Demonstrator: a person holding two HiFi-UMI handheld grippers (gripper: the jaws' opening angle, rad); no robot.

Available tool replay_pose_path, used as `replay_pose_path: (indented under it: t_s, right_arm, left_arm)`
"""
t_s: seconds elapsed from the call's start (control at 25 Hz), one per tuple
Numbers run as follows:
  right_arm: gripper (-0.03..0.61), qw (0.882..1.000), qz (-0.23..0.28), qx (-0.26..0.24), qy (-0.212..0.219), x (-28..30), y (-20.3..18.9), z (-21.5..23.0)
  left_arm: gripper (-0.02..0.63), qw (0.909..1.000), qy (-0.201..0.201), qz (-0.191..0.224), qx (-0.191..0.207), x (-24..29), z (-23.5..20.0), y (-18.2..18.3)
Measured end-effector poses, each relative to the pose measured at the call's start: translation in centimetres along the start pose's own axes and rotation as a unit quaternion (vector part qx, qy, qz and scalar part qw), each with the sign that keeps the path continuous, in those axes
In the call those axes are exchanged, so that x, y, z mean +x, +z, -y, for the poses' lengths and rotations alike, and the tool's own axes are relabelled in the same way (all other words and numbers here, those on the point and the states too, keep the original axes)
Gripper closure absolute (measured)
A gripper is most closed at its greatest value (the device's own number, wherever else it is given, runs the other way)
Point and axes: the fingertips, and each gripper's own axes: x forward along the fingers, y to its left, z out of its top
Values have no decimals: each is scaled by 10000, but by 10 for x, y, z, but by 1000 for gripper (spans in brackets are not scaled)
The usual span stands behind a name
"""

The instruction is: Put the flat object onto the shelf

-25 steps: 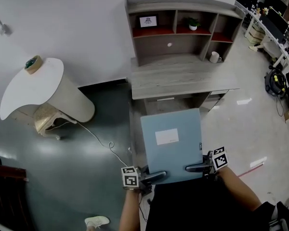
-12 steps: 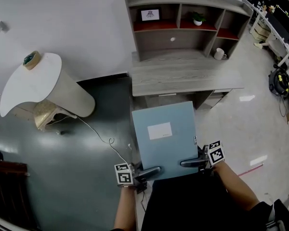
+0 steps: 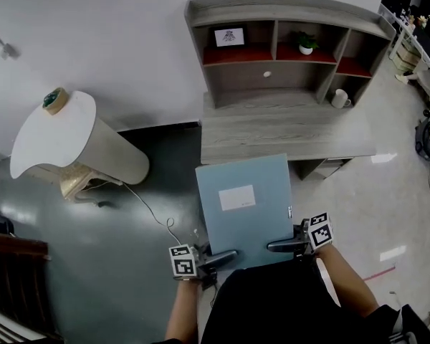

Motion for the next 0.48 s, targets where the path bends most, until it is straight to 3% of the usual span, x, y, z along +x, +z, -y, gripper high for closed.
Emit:
replay_pose_path:
  t_s: [0.2,0.48]
  right_arm:
    - [304,10000,60,8,40,-20,36,29]
    - [304,9986,257,442,-152,-44,79,64]
  left_arm:
    - [328,10000,39,-81,-12,29,-28,30]
    - [330,9985,15,-290,-461,66,-67,69]
